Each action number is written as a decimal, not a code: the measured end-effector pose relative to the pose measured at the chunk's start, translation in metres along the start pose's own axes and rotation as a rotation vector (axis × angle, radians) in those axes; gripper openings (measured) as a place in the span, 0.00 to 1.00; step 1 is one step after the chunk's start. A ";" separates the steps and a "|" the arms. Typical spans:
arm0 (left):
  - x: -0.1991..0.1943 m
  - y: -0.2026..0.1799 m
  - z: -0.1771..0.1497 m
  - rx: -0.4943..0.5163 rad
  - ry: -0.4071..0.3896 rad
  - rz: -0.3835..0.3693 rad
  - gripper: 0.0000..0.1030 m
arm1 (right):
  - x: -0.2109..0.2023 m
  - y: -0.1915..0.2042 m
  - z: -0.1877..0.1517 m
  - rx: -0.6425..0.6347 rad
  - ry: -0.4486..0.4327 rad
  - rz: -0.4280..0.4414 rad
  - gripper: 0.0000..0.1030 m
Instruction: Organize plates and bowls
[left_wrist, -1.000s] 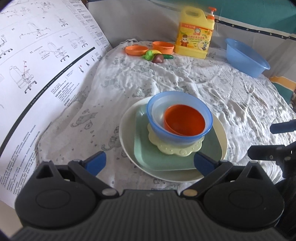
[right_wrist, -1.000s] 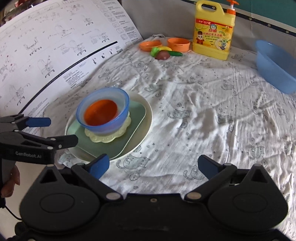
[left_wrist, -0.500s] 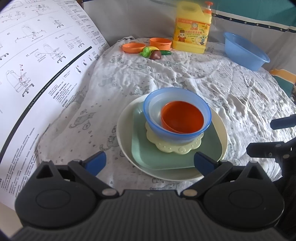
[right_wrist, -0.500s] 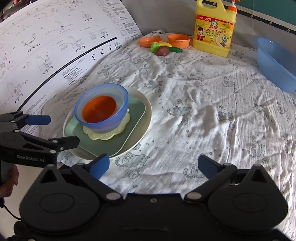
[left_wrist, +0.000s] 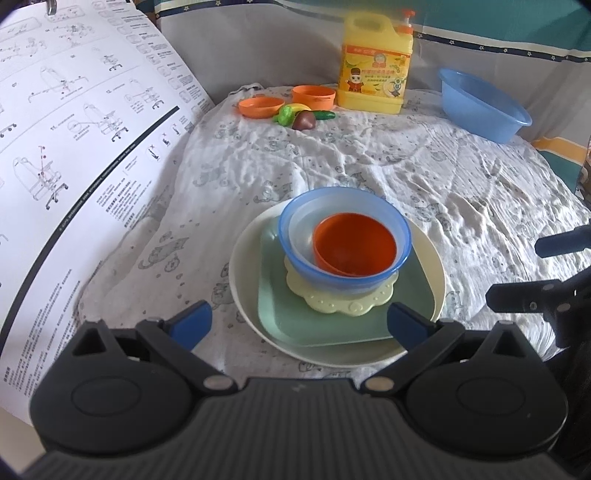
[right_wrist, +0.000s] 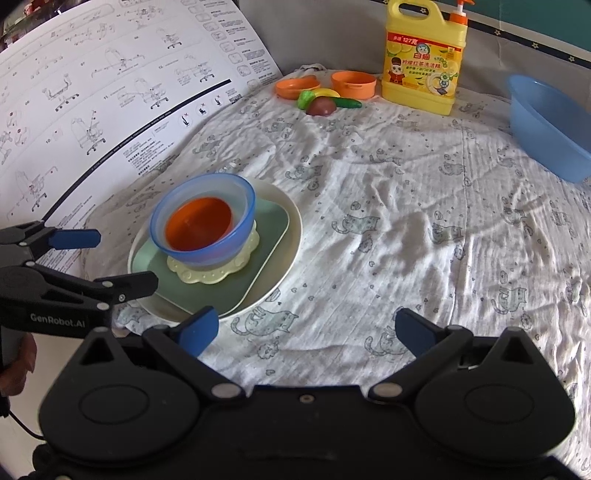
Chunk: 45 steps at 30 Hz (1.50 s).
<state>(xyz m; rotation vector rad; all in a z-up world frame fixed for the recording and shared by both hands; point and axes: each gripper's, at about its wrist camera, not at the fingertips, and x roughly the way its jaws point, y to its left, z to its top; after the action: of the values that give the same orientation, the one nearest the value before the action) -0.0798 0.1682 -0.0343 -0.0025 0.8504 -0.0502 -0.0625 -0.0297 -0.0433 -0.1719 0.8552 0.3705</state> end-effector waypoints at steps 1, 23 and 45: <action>0.000 -0.001 0.000 0.001 0.001 0.001 1.00 | -0.001 0.000 0.000 0.001 -0.001 -0.001 1.00; 0.004 0.002 -0.002 -0.023 0.029 -0.008 1.00 | -0.004 0.005 0.000 0.030 -0.010 -0.019 1.00; 0.002 -0.003 -0.002 0.025 0.028 -0.028 1.00 | -0.006 0.007 -0.003 0.034 -0.013 -0.011 1.00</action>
<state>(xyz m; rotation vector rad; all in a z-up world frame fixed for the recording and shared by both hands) -0.0795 0.1651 -0.0370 0.0101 0.8775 -0.0870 -0.0707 -0.0259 -0.0406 -0.1430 0.8470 0.3463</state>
